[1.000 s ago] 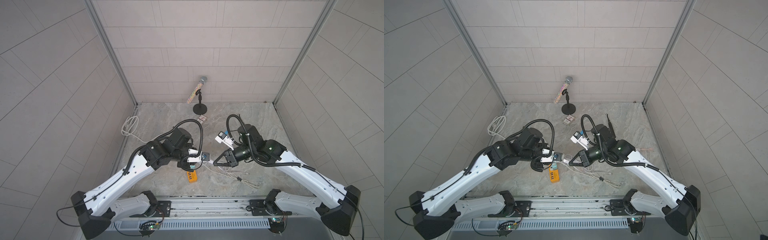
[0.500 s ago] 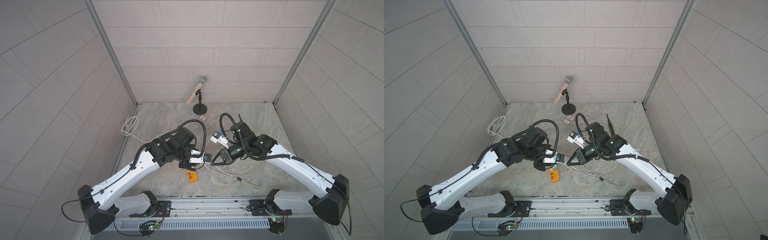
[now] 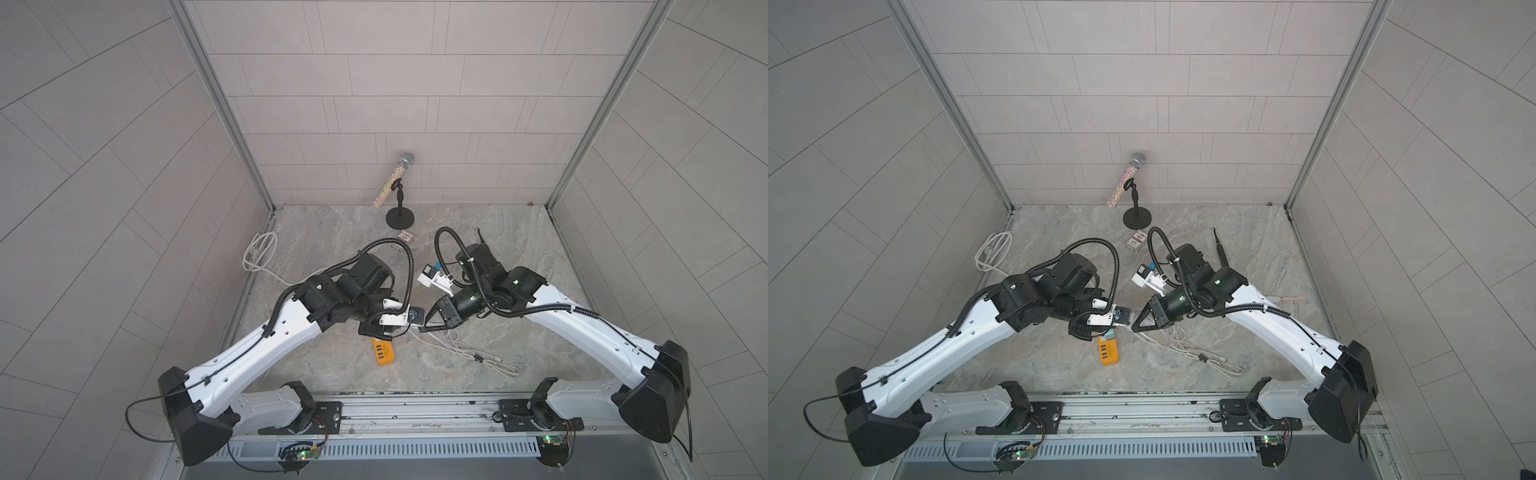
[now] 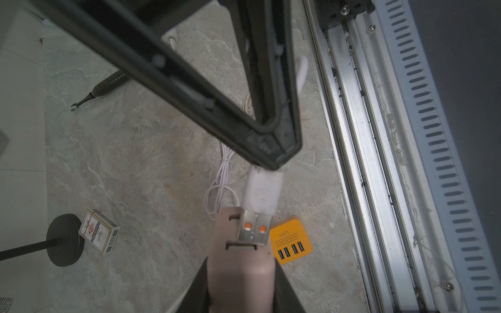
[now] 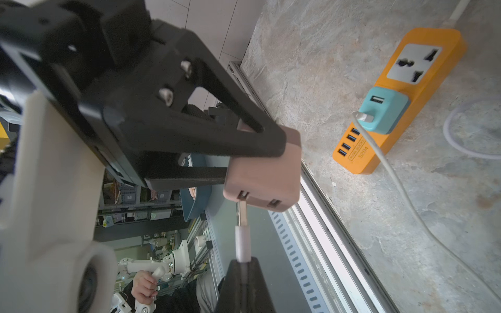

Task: Charge the electric toothbrush
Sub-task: Insert the charging cable into the plug.

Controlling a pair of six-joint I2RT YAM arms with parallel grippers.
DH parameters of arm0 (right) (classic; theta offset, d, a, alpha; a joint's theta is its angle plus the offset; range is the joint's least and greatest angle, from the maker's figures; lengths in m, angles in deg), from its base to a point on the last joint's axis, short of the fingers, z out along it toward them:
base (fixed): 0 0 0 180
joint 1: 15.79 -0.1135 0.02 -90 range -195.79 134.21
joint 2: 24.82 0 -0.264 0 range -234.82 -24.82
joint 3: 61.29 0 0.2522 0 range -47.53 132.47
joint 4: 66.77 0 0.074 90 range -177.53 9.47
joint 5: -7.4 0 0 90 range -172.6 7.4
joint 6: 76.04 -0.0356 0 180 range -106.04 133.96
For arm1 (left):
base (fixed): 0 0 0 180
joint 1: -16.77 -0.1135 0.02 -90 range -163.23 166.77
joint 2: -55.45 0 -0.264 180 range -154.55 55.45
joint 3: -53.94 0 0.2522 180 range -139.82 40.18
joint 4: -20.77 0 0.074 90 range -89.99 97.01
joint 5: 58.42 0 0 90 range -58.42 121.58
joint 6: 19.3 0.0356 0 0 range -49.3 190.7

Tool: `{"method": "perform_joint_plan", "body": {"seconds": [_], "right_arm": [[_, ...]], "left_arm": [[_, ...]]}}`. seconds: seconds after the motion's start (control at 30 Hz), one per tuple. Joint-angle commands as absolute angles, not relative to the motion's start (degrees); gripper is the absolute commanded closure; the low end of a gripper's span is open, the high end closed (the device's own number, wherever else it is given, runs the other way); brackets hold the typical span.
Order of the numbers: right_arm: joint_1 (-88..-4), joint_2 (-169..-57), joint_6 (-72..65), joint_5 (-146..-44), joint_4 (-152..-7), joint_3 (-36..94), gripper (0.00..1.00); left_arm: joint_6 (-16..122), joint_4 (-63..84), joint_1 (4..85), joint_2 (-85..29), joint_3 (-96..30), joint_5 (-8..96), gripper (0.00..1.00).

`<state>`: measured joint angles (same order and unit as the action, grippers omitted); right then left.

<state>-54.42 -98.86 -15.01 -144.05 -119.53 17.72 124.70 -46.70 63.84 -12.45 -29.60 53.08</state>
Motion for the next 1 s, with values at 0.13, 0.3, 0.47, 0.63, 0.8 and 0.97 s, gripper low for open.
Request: {"method": "perform_joint_plan", "body": {"seconds": [0.13,0.3,0.47,0.63,0.8,0.97], "right_arm": [[-54.8,-100.0,-15.9,-144.8,-120.0,19.4,1.00],[-54.6,-100.7,-16.1,-145.2,-120.5,19.7,1.00],[-54.4,-100.4,-17.3,-145.9,-119.4,20.0,1.00],[-53.6,-100.4,-17.2,-146.6,-120.2,20.2,1.00],[-53.5,-101.1,-17.0,-146.6,-120.9,20.4,1.00],[-54.0,-101.5,-17.7,-146.9,-120.2,20.8,1.00]], "left_arm": [[127.3,-46.0,65.0,-12.1,-31.4,54.8,1.00],[127.9,-46.1,65.6,-11.9,-31.5,55.1,1.00],[128.6,-46.6,66.3,-11.4,-31.3,53.8,1.00],[129.7,-46.8,66.7,-10.5,-30.9,53.1,1.00],[129.8,-46.6,67.0,-9.9,-30.8,53.4,1.00],[130.0,-46.4,67.6,-10.3,-30.8,52.5,1.00]]}}
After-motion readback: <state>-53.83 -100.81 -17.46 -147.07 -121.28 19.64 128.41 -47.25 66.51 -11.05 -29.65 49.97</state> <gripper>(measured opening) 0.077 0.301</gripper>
